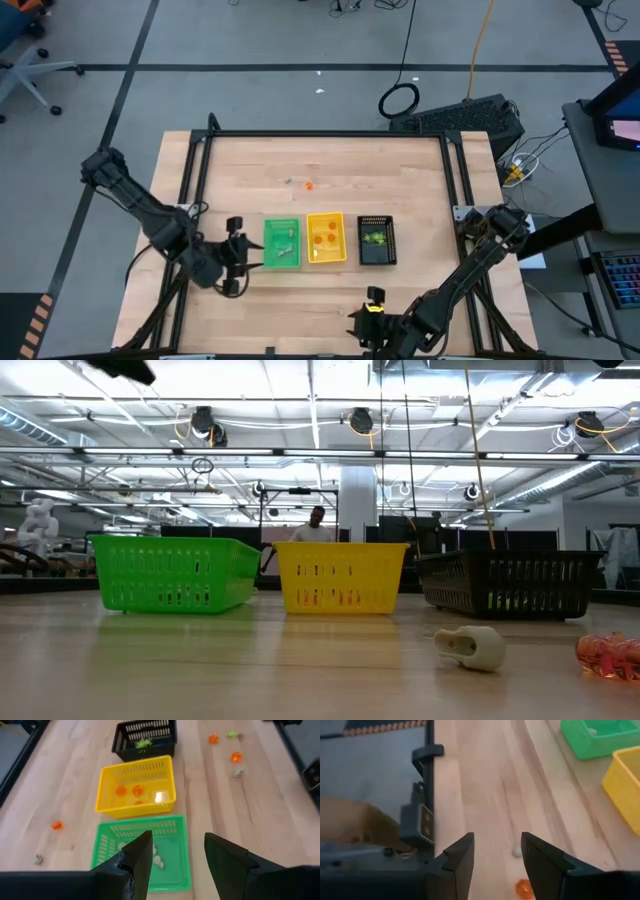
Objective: Sort Halloween decoration
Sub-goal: Put the orange pumpkin toy into the yellow basket
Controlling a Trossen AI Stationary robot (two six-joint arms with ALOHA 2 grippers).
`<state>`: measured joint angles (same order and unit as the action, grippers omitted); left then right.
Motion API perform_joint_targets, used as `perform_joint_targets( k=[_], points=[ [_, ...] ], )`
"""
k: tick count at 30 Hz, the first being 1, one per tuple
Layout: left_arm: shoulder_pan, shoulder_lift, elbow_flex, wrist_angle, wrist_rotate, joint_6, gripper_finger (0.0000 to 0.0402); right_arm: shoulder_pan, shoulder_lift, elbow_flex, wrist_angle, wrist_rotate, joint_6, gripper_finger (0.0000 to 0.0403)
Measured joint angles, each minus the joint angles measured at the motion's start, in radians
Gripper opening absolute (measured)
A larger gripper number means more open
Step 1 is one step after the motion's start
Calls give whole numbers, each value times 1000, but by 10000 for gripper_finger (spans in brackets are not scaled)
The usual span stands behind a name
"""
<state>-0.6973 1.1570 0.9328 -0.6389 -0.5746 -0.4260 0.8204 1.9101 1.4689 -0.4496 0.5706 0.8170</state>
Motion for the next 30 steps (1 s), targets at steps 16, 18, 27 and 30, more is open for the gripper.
perform_joint_targets(
  k=[16,18,27,30],
  points=[
    [-138,1,-171,242,-261,-88,178,26,-3,-42,-40,-6,5,239],
    [-138,1,-171,239,-264,-87,178,31,-3,-66,-42,0,28,240],
    [-133,1,-171,242,-308,-92,178,28,-3,-152,-3,8,99,240],
    [-133,1,-171,242,-314,-91,178,25,-3,-197,66,8,100,240]
  ],
)
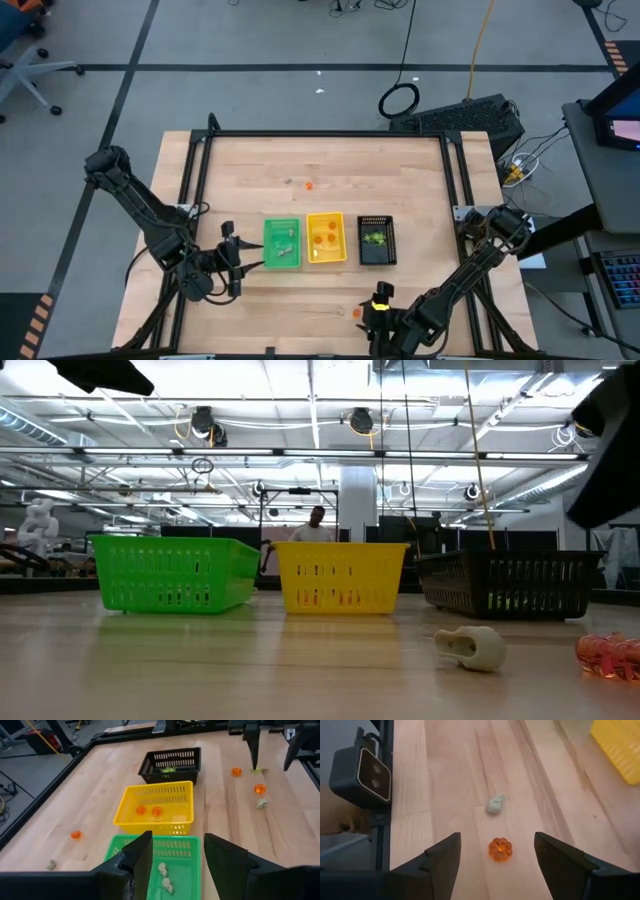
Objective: Sort Halloween decoration
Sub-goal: Put the orange pumpkin toy into the yellow basket
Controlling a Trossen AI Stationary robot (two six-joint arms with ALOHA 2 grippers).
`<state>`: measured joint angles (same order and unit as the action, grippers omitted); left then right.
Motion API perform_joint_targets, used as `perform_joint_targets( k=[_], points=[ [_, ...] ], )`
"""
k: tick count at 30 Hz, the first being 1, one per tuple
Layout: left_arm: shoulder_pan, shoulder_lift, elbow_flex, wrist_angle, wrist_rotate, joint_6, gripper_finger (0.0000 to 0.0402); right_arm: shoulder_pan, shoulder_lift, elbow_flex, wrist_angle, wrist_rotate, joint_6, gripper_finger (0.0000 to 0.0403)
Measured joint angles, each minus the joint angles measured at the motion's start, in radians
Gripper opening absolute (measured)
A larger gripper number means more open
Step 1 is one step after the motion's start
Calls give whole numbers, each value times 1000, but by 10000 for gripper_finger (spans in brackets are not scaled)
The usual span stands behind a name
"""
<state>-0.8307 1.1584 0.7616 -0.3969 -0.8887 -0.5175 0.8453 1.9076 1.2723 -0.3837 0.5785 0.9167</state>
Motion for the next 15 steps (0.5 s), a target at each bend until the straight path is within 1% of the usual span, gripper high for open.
perform_joint_targets(
  k=[12,15],
  points=[
    [0,0,0,3,-7,-1,178,-14,0,-142,251,0,-53,240],
    [0,0,0,10,-8,-1,178,-14,0,-154,268,-3,-68,240]
  ],
)
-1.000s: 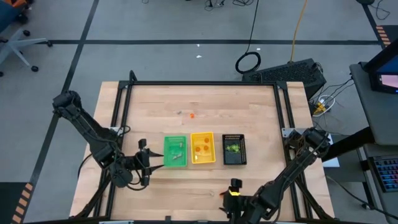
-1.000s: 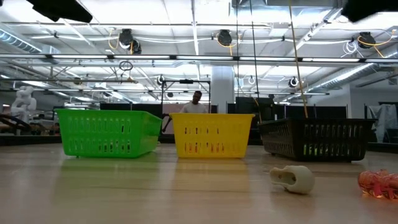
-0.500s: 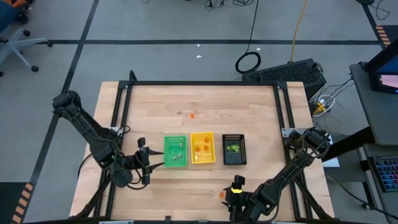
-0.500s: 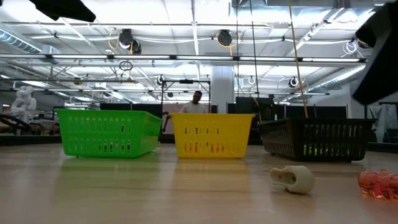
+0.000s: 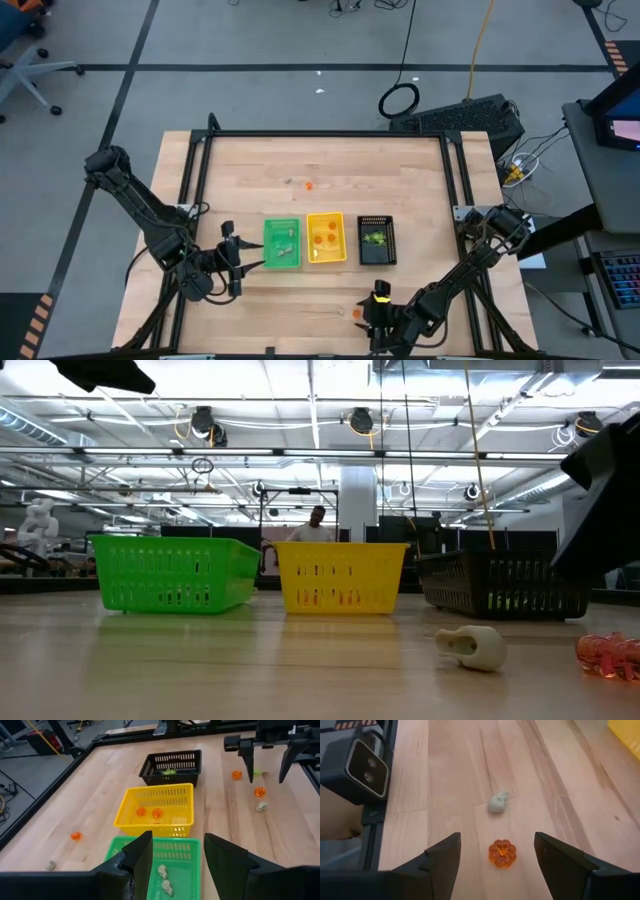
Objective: Sort Halloween decoration
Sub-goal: Put the orange pumpkin toy into the yellow basket
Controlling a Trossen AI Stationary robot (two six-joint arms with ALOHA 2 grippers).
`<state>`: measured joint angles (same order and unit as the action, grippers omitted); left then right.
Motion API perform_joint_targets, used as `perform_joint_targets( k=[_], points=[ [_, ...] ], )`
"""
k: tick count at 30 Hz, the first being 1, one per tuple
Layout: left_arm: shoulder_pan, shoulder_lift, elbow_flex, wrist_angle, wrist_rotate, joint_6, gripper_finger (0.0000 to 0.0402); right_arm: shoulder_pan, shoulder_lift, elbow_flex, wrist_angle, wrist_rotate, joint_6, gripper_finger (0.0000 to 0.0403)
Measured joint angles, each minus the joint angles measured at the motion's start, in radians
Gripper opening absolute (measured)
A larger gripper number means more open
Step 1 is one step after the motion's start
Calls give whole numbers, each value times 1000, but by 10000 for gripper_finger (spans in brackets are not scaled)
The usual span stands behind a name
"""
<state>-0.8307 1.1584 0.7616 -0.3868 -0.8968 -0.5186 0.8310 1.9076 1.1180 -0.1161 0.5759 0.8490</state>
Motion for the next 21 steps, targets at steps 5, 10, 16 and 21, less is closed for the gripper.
perform_joint_targets(
  k=[5,10,16,21],
  points=[
    [0,0,0,6,-8,0,178,0,0,-15,-1,-2,-4,240],
    [0,0,0,7,-27,1,178,0,0,-20,0,-4,-9,240],
    [0,0,0,6,-29,1,178,0,15,-20,26,-3,-23,240],
    [0,9,0,7,-29,1,178,0,69,-20,57,-4,-30,240]
  ],
)
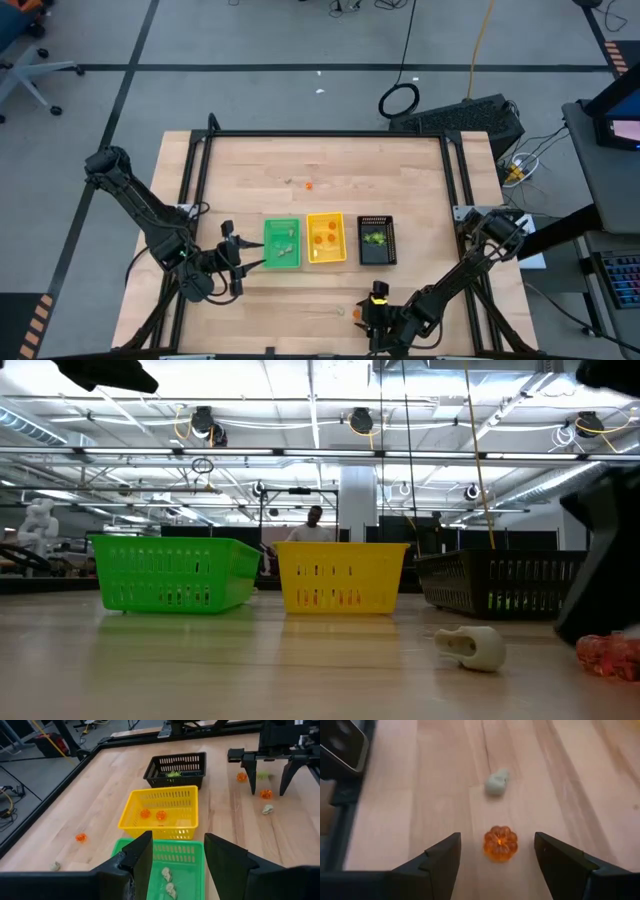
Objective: Sort Halloween decoration
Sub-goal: Put the orange pumpkin toy into the yellow basket
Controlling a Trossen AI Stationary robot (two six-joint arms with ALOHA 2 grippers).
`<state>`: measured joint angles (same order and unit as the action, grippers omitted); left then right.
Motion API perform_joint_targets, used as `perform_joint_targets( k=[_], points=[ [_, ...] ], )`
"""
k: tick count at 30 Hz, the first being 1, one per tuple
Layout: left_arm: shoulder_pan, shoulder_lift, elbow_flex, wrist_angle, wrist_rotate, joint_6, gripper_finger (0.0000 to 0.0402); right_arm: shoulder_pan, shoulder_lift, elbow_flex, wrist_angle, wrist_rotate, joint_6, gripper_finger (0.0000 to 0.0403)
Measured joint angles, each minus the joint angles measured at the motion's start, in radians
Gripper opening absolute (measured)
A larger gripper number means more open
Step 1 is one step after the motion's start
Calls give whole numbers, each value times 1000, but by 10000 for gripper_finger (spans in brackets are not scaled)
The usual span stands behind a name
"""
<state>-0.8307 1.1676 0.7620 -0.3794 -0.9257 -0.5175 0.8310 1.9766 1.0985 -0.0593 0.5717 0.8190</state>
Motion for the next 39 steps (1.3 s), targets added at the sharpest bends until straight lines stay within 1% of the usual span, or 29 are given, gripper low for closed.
perform_joint_targets(
  k=[10,20,28,39],
  points=[
    [0,59,0,6,0,0,178,0,14,0,14,6,27,236],
    [0,86,0,35,0,0,178,0,14,0,18,3,32,184],
    [0,86,0,34,-5,6,178,0,14,0,26,-1,32,153],
    [0,86,0,34,-7,6,178,-3,14,1,29,-41,32,116]
  ],
)
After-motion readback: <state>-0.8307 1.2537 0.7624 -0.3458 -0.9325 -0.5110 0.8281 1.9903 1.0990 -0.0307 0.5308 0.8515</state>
